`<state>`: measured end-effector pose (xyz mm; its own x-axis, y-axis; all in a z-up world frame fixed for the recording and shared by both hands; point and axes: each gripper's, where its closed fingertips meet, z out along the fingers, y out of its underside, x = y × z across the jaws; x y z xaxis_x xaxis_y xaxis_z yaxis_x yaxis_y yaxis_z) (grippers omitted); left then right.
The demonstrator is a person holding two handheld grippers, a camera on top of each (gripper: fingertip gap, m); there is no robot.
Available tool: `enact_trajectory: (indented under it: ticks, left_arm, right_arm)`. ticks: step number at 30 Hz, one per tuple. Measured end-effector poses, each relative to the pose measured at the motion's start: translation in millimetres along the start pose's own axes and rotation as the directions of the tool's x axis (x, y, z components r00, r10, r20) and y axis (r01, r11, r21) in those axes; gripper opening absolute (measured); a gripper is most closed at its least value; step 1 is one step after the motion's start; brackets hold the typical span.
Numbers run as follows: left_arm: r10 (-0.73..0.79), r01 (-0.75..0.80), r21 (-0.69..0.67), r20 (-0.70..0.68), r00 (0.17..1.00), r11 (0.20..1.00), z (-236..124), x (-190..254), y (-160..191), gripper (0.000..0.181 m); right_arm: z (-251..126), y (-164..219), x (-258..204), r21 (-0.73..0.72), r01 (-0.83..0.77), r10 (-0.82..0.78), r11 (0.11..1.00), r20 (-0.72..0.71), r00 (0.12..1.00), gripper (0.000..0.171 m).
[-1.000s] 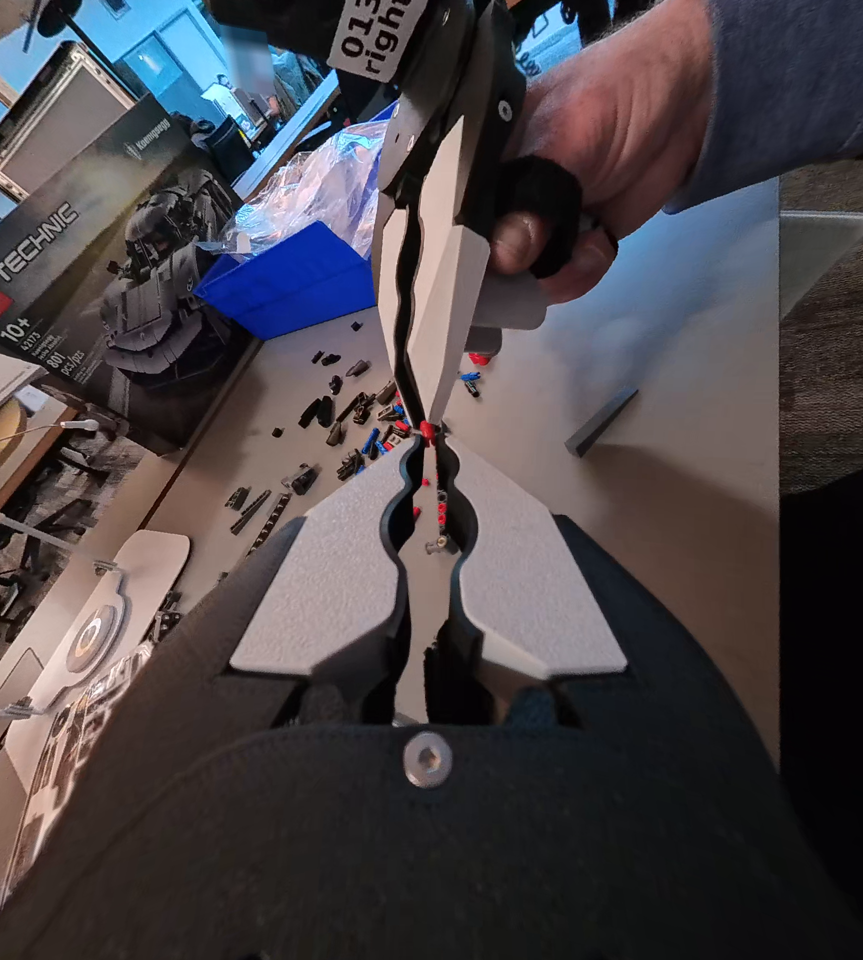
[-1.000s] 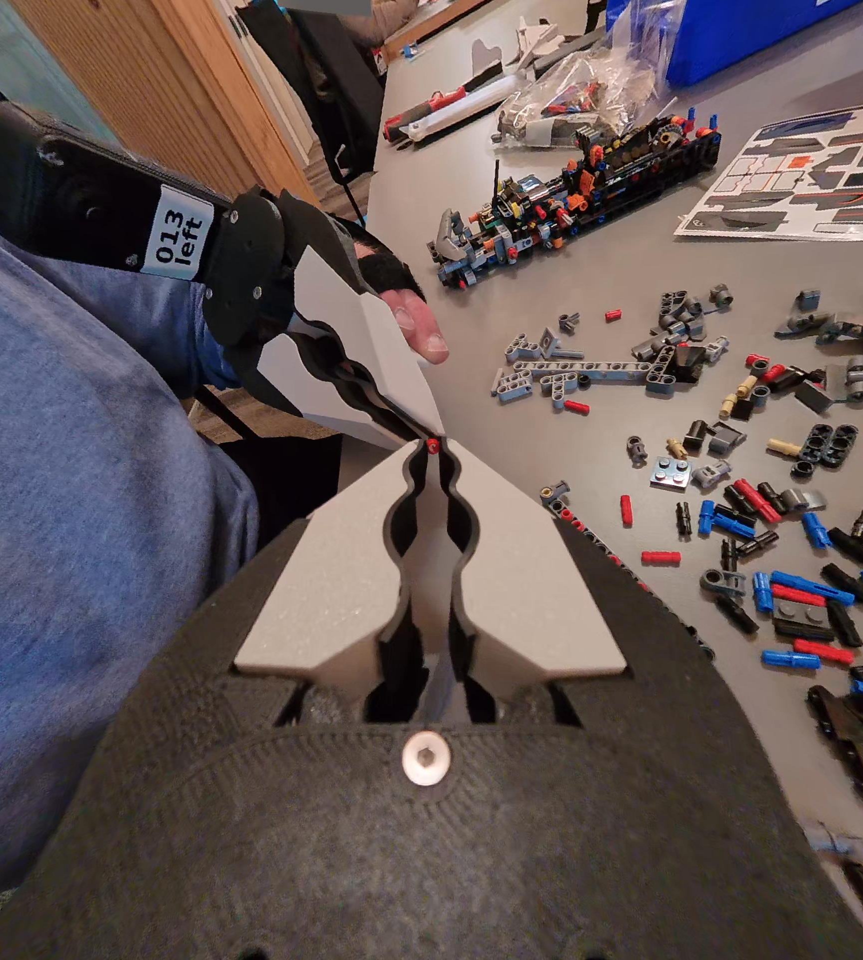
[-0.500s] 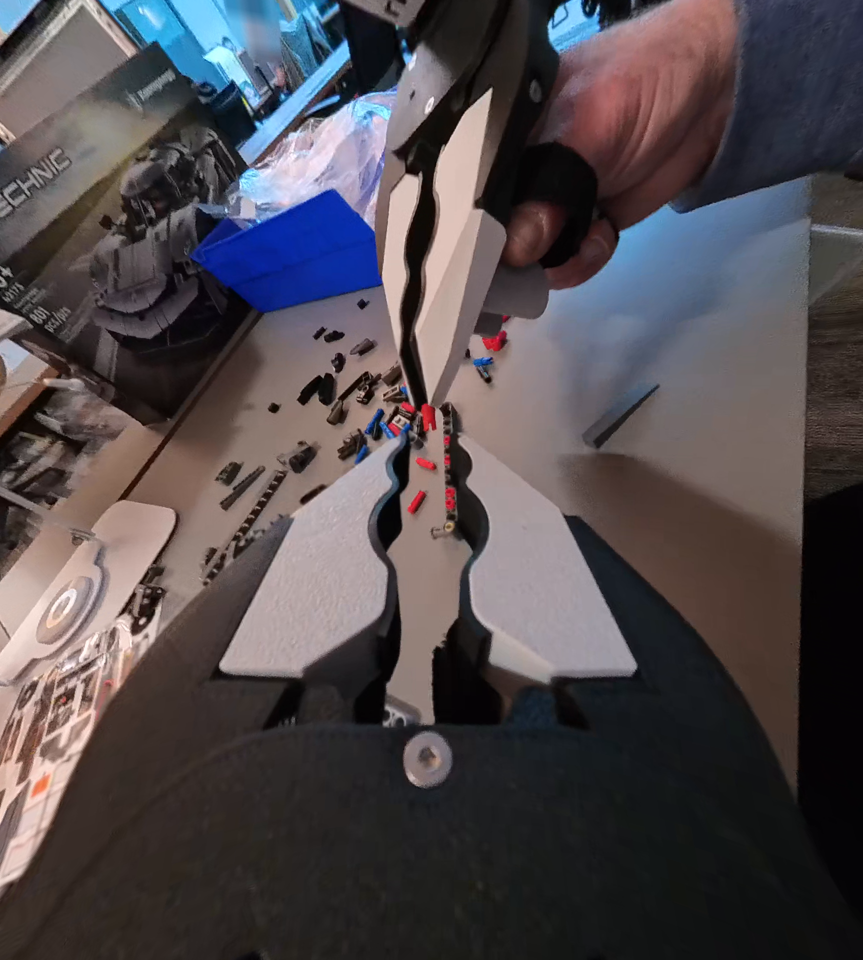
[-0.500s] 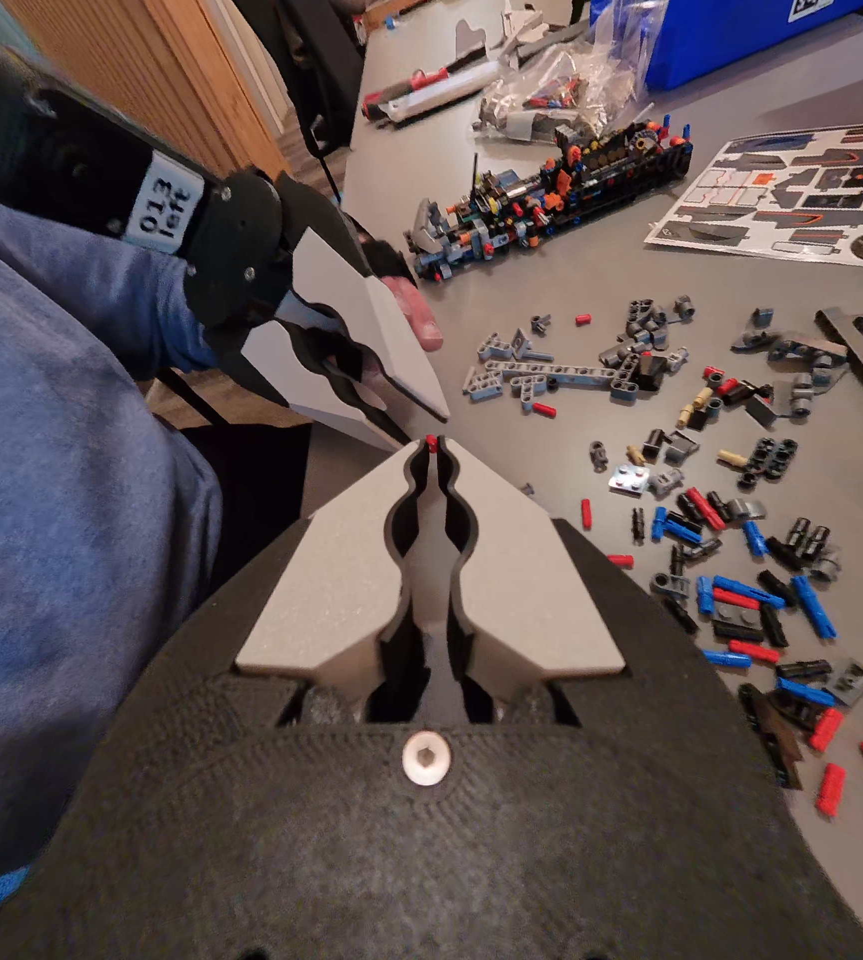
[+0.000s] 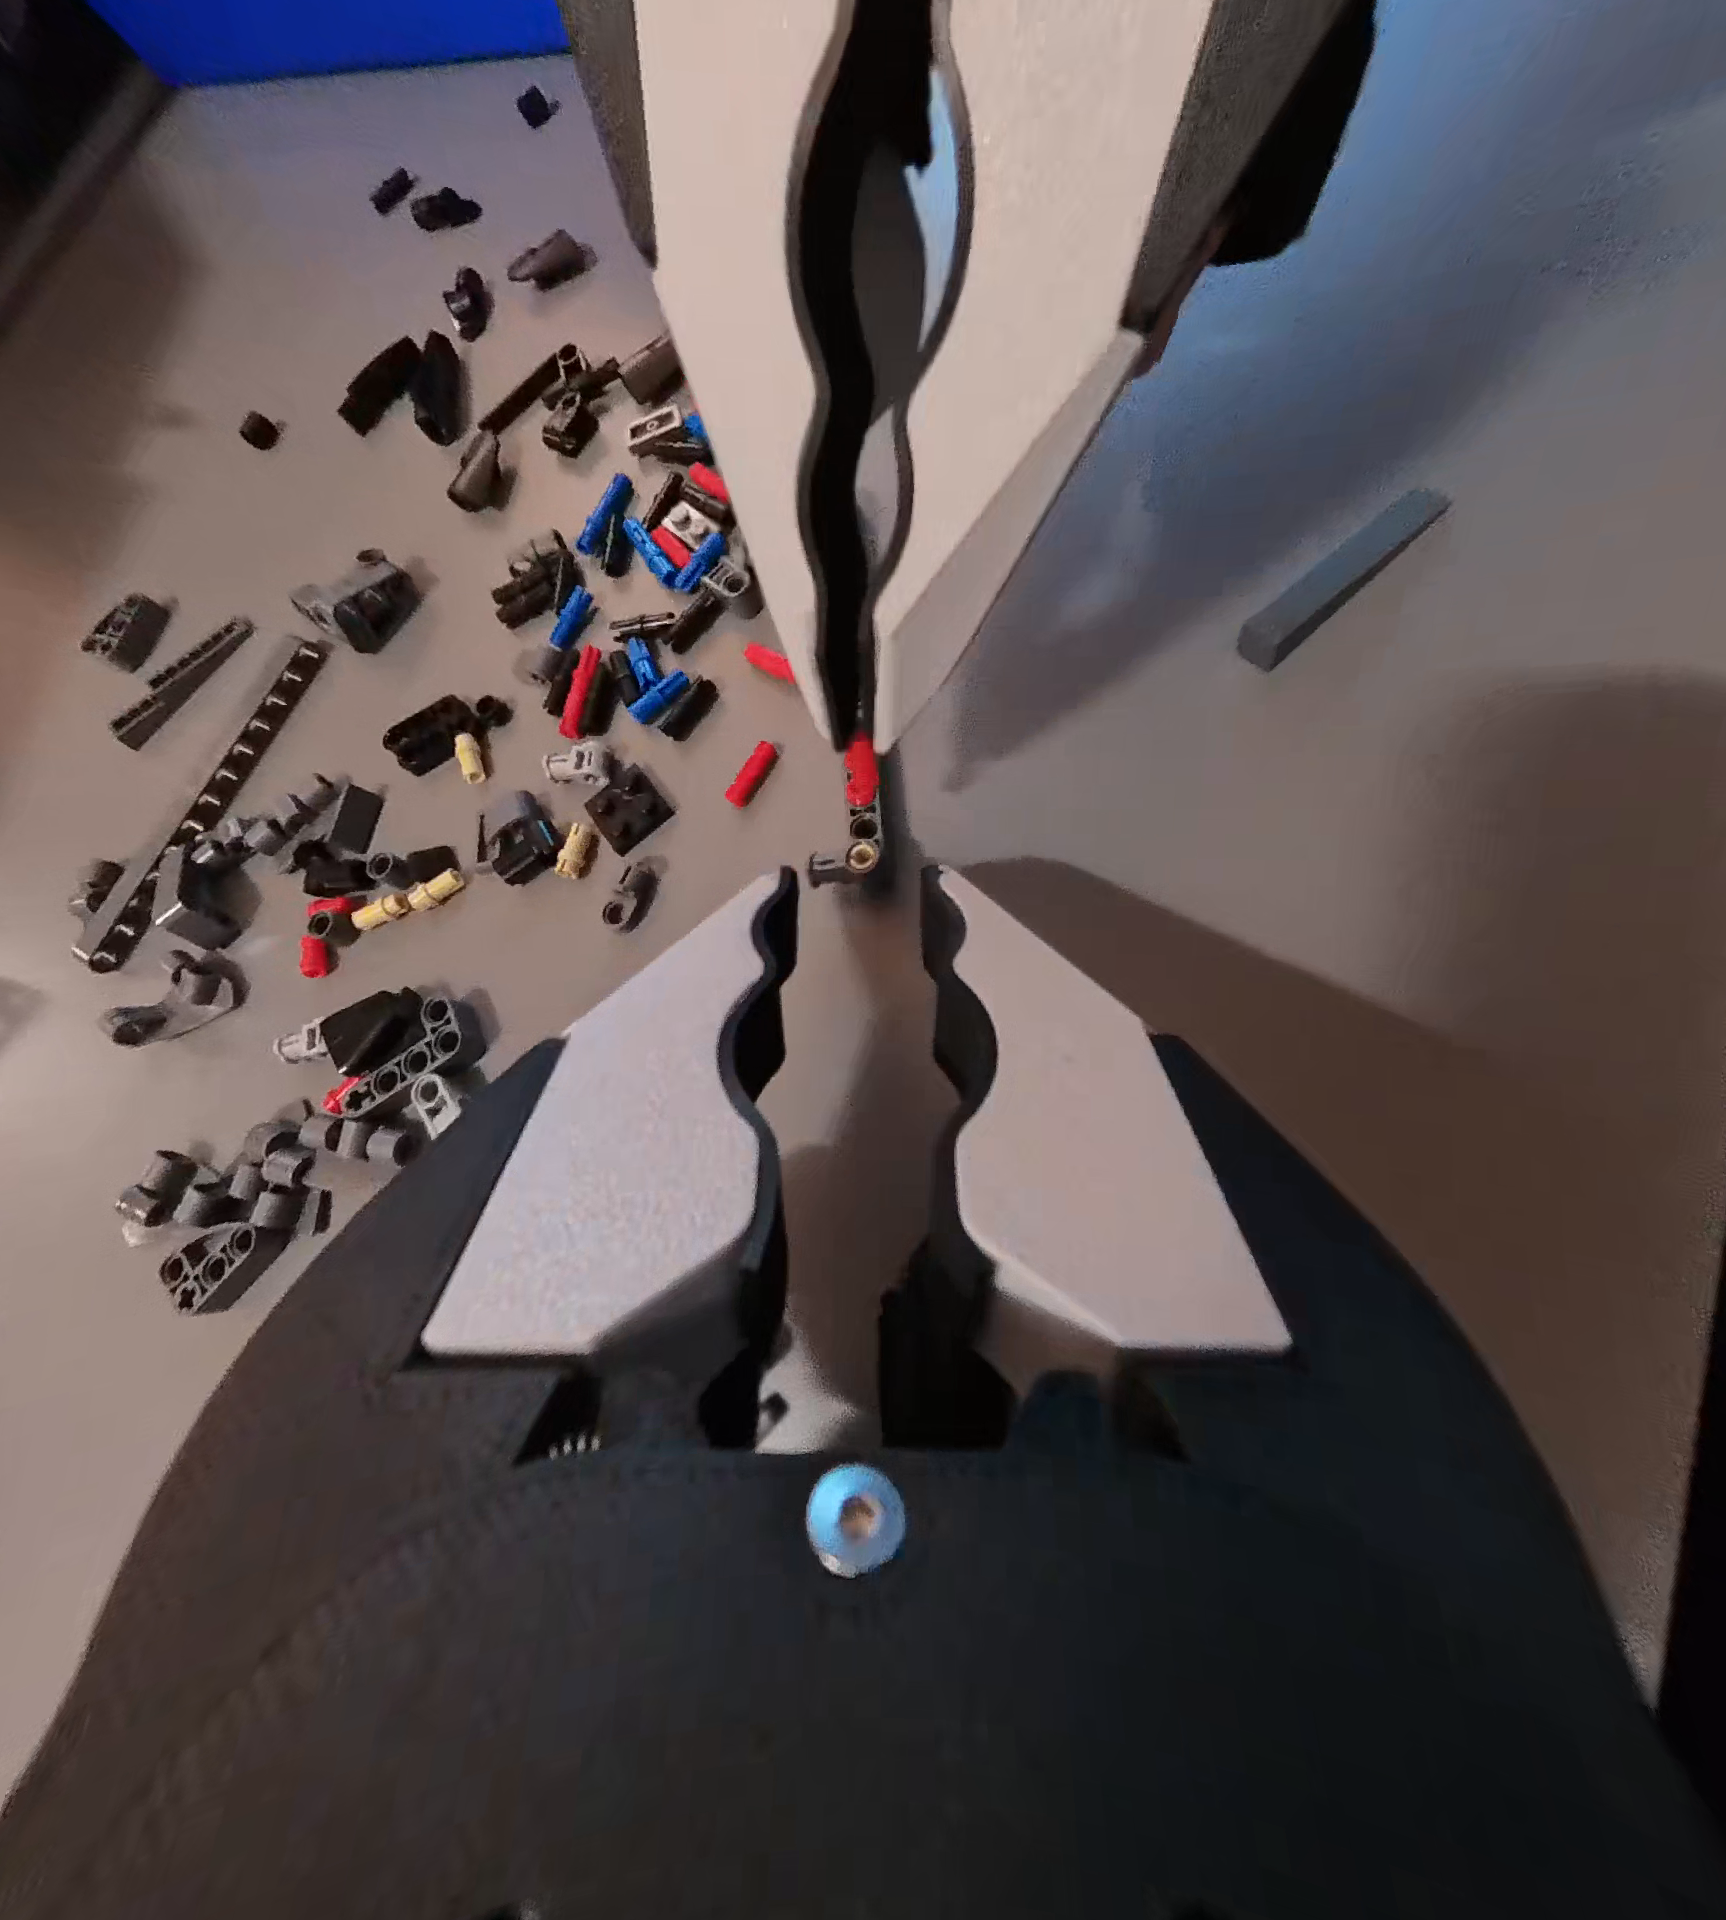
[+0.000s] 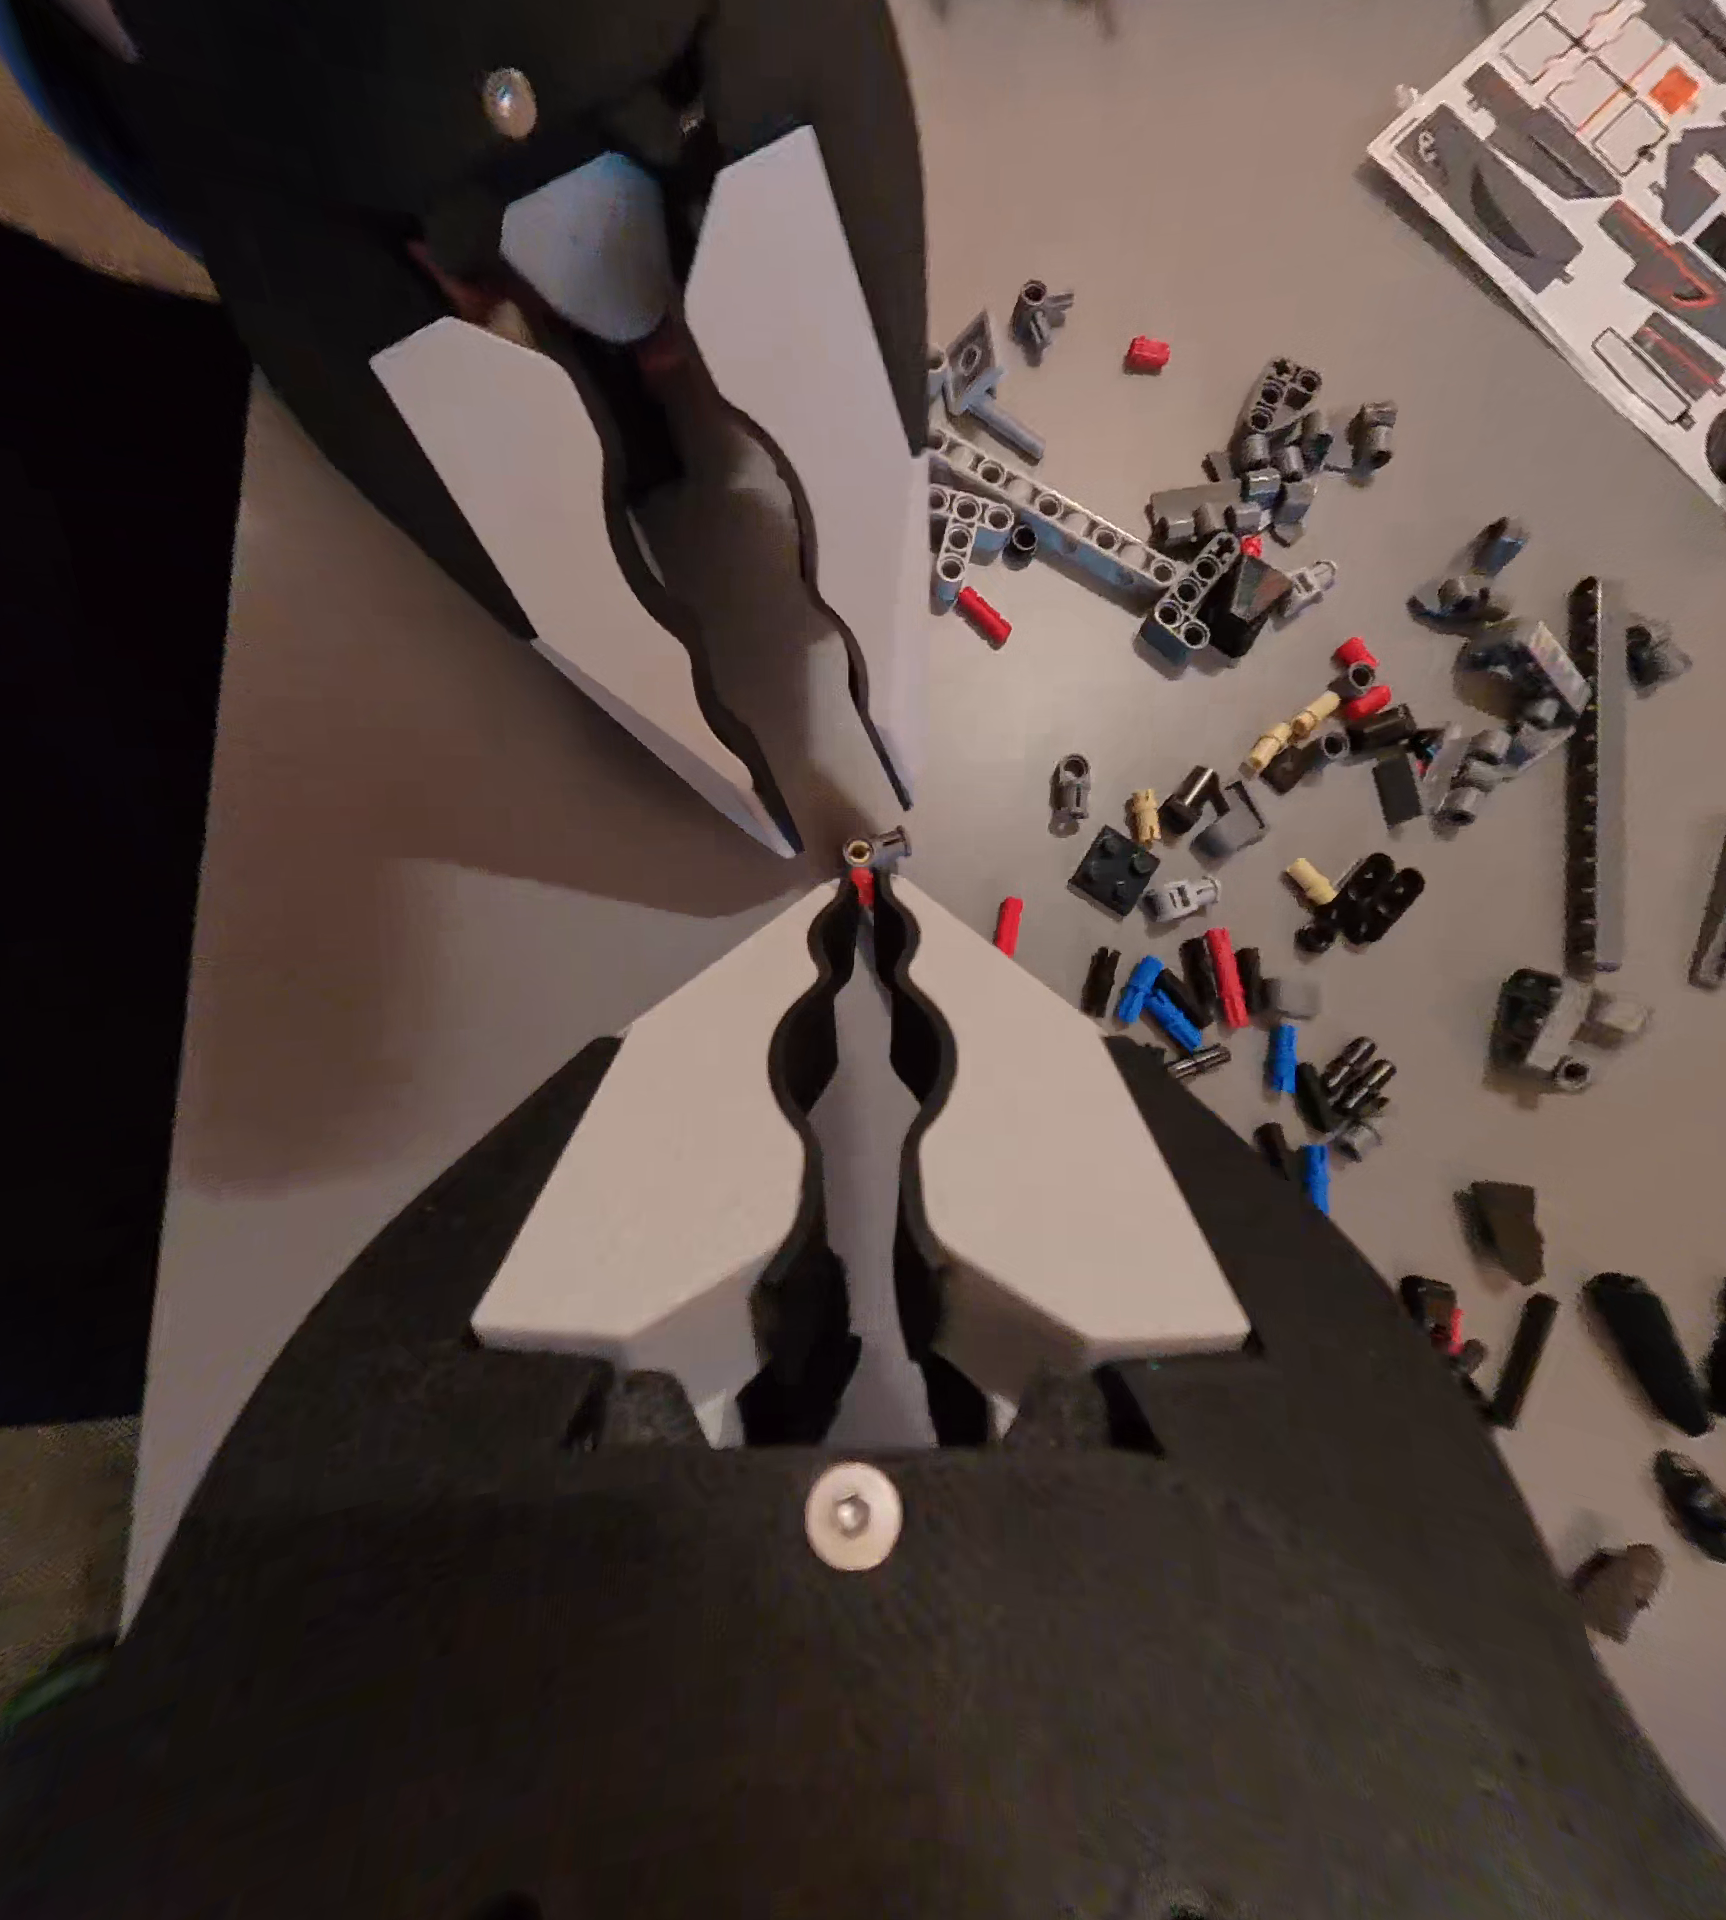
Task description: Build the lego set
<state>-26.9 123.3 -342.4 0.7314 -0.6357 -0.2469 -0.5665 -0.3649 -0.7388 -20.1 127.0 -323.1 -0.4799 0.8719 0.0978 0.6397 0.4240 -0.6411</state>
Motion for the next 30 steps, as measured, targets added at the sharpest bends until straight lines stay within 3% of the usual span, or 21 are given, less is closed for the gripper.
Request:
enact_trajectory:
  ticks: [9, 30]
  left_arm:
    - [0.018, -0.020, -0.020, -0.082, 0.996, 1.000, 7.9, -2.6, -0.7, 0.023]
    - [0.016, -0.022, -0.038, -0.139, 0.990, 0.999, 13.8, -0.5, 1.6, 0.015]
  right_arm:
    - [12.6, 7.5, 3.6, -0.154, 0.142, -0.146, 0.978, -0.016, 0.989, 0.000]
    - [16.0, 9.0, 1.5, -0.280, 0.231, -0.225, 0.932, 0.054, 0.973, 0.000]
